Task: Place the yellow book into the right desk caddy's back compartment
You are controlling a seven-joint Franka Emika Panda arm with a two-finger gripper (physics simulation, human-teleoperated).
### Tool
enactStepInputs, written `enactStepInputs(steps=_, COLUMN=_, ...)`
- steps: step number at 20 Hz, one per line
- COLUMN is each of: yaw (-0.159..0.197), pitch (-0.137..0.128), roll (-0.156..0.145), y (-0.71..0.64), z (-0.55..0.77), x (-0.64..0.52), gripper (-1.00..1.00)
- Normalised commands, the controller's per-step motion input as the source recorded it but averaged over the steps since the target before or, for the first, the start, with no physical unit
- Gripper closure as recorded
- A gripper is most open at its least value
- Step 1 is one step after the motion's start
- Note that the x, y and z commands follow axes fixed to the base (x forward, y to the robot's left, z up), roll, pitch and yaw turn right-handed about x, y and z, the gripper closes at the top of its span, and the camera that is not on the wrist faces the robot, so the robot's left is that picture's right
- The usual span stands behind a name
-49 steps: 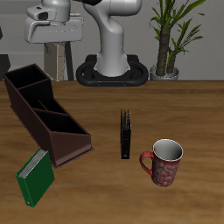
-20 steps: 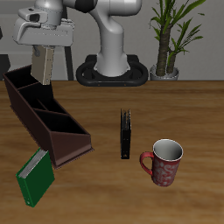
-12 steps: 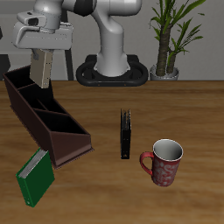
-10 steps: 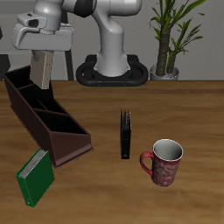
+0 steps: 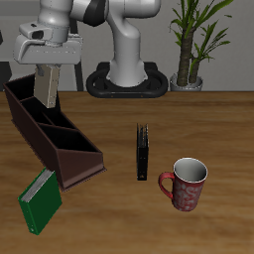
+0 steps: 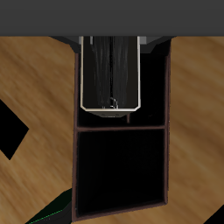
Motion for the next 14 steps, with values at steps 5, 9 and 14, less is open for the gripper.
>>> enactStepInputs(steps=5, yaw=0.004, pitch=0.013, roll=-0.009, y=-0.08, z=-0.14, x=0.05, gripper=1.00)
enactStepInputs(steps=9, yaw=-0.002, pitch=0.018, roll=-0.006, y=-0.06, z=-0.14, x=0.04, gripper=1.00)
enactStepInputs(steps=14, yaw=-0.004, pitch=0.012, roll=-0.019, y=-0.10, z=-0.15, x=0.04, gripper=1.00)
